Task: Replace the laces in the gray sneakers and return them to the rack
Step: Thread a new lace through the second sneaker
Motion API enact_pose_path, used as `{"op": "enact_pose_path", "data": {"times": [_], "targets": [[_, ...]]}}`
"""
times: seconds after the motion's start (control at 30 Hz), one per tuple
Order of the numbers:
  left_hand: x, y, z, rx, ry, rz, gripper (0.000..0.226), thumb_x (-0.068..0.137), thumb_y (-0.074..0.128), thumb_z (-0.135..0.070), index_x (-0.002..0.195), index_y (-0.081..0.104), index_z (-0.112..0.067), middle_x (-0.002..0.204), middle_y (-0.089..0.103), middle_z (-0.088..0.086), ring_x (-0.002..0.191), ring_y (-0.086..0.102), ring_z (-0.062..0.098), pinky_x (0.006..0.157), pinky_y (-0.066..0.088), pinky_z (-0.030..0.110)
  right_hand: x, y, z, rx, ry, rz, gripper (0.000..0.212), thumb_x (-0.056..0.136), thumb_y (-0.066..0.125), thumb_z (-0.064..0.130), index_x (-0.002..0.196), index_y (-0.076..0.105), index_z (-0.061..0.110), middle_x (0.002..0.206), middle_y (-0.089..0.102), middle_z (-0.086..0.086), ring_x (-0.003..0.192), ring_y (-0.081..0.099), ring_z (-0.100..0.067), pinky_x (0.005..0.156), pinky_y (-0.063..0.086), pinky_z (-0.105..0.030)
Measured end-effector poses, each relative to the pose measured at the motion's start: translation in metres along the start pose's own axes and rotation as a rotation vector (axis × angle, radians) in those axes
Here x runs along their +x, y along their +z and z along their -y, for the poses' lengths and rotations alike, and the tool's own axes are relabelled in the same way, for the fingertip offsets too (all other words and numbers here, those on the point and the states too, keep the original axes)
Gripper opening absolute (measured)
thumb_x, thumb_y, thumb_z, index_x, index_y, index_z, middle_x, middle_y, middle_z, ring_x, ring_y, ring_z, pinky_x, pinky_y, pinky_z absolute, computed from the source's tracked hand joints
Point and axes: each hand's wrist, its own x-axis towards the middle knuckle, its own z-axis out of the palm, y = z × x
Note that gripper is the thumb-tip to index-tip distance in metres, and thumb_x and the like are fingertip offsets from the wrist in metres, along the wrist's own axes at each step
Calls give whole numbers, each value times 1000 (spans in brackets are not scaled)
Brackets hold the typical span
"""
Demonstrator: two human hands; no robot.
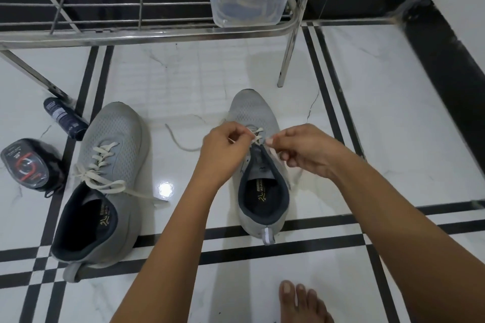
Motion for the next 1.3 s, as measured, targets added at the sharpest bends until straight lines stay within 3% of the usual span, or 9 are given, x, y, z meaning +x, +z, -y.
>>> {"op": "enact_pose_path", "data": {"times": [0.1,0.4,0.5,0.6,0.7,0.8,1.0,1.17,1.3], "targets": [[-7,4,0,-69,-94,195,14,82,68,-29,72,68,-20,61,58,-10,52,48,0,54,37,17,-2,2,13,108,16,-6,19,82,64,-3,88,52,10,60,55,-4,40,38,-7,34,25,-17],[-15,5,-8,-307,-245,223,24,91,58,-25,72,61,-12,38,40,-11,30,30,3,34,24,12,4,4,15,239,48,-130,16,82,65,-2,84,57,12,61,64,-4,32,30,-4,32,20,-12],[-4,-19,-2,-77,-220,141,30,91,56,-35,68,61,-16,53,39,-3,43,30,9,43,26,19,3,-3,16,-210,-48,-261,19,81,63,-3,93,64,12,78,58,-5,46,38,-10,37,26,-15],[5,-29,-4,152,-118,187,31,92,52,-37,68,59,-19,72,52,1,63,43,11,59,33,24,-4,5,21,-710,-317,-139,34,82,65,6,113,64,19,108,47,-1,86,51,-9,66,39,-11],[8,-24,-14,230,-41,267,29,93,51,-36,72,57,-17,70,51,-4,63,42,9,59,33,23,-12,17,29,-681,-363,117,22,83,68,12,104,68,13,95,61,2,70,53,5,66,40,-9],[10,-36,-15,216,-43,262,30,90,55,-40,69,59,-19,68,47,1,63,40,12,59,31,25,-8,2,31,-633,-341,15,14,87,64,17,95,72,8,77,68,-2,51,50,3,55,37,-12],[11,-44,-12,310,-25,281,30,89,56,-40,64,62,-23,70,51,1,66,45,13,61,34,25,-9,-11,25,-934,-247,-27,36,83,70,25,119,65,21,116,63,1,102,57,-15,82,42,-25],[13,-28,-16,319,-12,364,29,90,56,-38,69,64,-18,74,57,8,71,50,15,68,37,27,-9,4,29,-689,-342,71,17,84,68,21,95,73,9,78,67,-2,54,47,1,52,35,-13],[16,-52,-12,282,-59,280,27,88,59,-39,71,67,-19,75,58,-7,75,51,9,68,37,22,-3,-25,21,-811,-228,-121,22,86,66,25,94,72,5,82,66,-11,65,50,-16,56,39,-24]]}}
